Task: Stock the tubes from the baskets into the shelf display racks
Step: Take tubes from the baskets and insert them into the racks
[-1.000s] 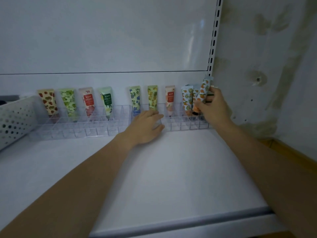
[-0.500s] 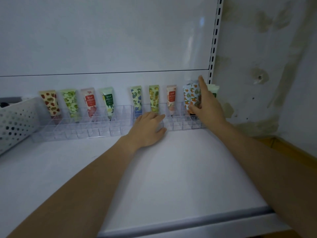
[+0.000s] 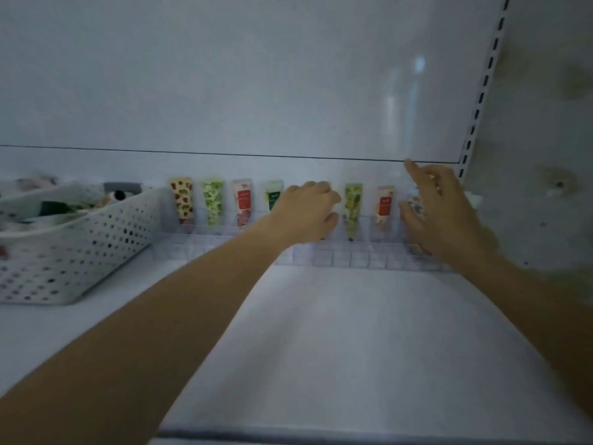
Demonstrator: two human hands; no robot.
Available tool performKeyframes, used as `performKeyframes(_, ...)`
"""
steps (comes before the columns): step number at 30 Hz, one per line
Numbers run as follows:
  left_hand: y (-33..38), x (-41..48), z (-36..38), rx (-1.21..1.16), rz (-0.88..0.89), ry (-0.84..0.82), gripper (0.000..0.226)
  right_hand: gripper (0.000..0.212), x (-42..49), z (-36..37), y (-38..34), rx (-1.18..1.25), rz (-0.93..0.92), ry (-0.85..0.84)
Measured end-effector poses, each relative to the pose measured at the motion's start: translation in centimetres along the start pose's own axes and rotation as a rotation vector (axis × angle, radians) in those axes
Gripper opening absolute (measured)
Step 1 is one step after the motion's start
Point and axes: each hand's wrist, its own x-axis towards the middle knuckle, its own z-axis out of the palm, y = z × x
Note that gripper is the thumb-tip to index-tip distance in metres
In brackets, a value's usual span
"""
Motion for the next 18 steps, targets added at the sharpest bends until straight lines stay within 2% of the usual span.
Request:
performKeyframes(3, -6.7, -1.7, -5.1, -0.008, -0.097, -0.082, 0.042, 0.058, 2.6, 0.7, -6.0, 0.057, -0.181, -0.03)
performKeyframes(9, -19.1, -9.6, -11.1, 0.109, -0.28, -0.13, 0.04, 0.058, 8.2, 4.5, -20.8, 0.092, -0.501, -0.254)
performKeyframes(14, -26.6, -15.5, -13.9, 0.104, -0.388, -0.186, 0.035, 0.059, 10.3, 7.0, -31.1, 0.241, -0.569, -0.46)
performKeyframes(18, -30.6, -18.0, -13.9, 0.084, -0.395, -0.235, 0.033, 0.053, 11.0, 8.1, -35.9, 0.344, -0.516, -0.591)
